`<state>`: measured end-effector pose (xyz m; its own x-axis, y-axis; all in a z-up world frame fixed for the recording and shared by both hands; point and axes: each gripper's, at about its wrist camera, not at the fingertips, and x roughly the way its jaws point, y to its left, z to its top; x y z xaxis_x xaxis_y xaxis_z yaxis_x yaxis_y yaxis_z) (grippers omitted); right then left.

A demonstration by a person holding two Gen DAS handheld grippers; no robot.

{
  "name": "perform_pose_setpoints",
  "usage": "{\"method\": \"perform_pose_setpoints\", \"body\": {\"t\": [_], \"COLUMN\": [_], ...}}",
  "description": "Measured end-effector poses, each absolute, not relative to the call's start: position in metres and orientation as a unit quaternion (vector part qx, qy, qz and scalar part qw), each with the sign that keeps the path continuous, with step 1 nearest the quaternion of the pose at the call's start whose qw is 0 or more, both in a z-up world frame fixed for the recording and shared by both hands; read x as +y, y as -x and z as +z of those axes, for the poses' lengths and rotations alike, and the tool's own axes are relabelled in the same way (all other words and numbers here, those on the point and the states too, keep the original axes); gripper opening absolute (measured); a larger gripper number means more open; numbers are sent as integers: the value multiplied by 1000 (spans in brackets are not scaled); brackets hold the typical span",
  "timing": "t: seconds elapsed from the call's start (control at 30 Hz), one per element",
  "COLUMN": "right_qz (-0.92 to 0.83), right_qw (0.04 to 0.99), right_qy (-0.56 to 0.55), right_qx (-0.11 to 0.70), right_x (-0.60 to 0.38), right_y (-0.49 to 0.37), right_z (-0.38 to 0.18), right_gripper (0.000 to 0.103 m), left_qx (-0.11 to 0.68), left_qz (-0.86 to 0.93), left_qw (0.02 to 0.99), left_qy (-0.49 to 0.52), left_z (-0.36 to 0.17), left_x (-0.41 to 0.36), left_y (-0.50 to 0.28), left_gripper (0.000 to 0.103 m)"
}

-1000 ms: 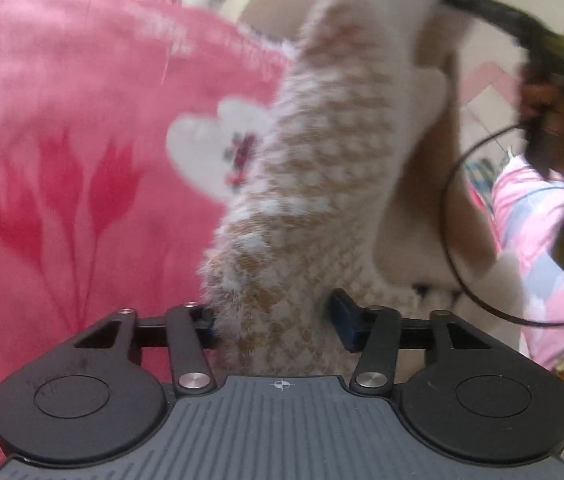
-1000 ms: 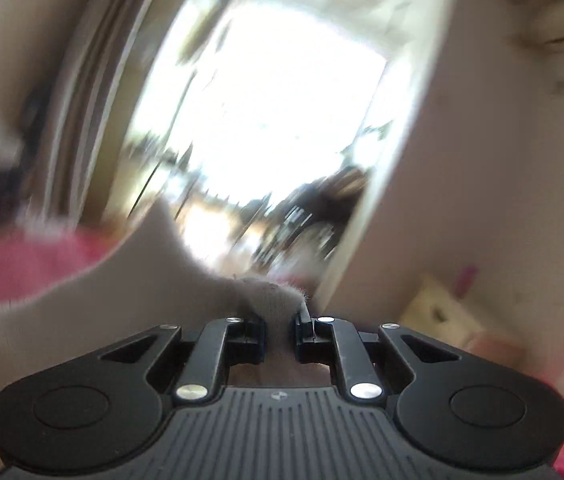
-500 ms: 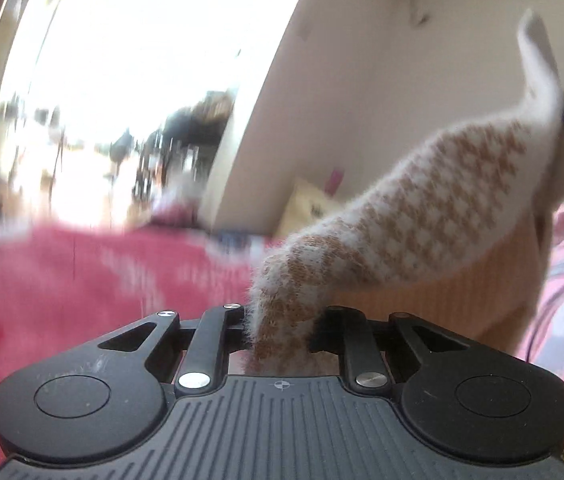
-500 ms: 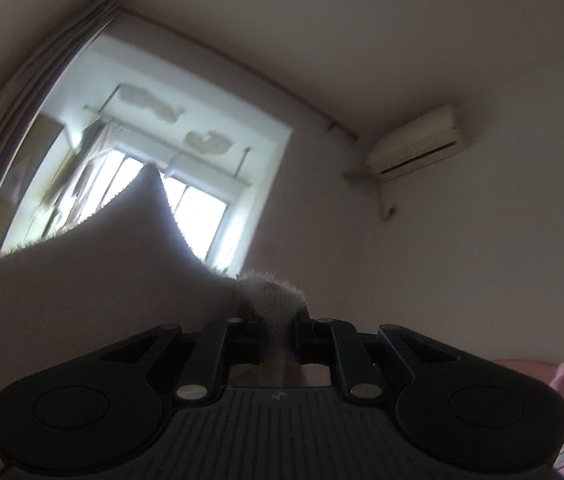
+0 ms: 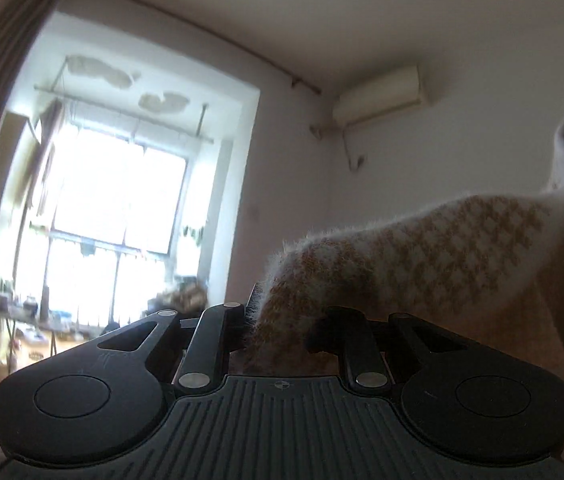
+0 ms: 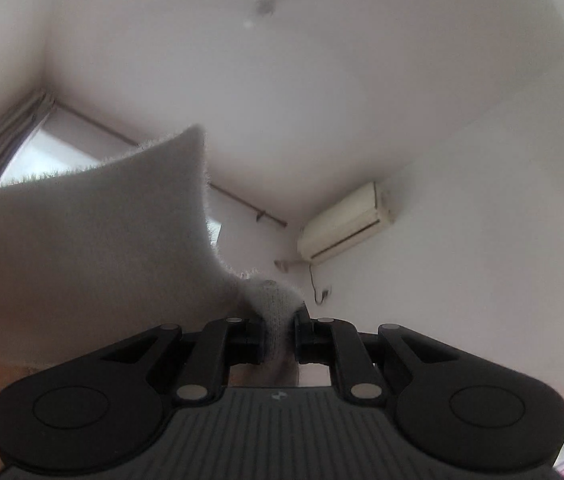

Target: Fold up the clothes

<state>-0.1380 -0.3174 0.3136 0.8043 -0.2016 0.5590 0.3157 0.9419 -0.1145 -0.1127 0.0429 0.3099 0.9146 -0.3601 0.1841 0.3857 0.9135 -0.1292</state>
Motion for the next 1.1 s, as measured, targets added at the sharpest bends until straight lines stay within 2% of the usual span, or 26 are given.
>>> {"method": "perform_pose_setpoints", "body": {"t": [0.33,0.5,0.73,0.97,1.07,1.1], "right_qz": [-123,-131,-136,-94,-72,-62], "right_qw": [953,965,972,985,988,987], "right_qy": [100,109,146,146,121,99], "right_qx": [-258,-201,-121,-24,69,108], "right_x": [-327,-338,-340,-342,-339,-341], "right_y": [178,134,8,-189,-285,-313], "right_z": [309,281,216,150,103,81], "right_gripper": [14,14,14,14,16,22], "left_qx": [-57,-9,59,166,239,269], "left_qz": [-201,-202,-162,-82,-46,-37], "left_qw": [975,976,982,979,965,957], "left_qy": [77,76,82,89,102,105], "left_z": [291,253,197,131,74,50], "left_x": [34,24,13,16,17,18], "left_y": [98,64,-47,-211,-285,-307], "left_gripper": [16,16,16,17,20,23]}}
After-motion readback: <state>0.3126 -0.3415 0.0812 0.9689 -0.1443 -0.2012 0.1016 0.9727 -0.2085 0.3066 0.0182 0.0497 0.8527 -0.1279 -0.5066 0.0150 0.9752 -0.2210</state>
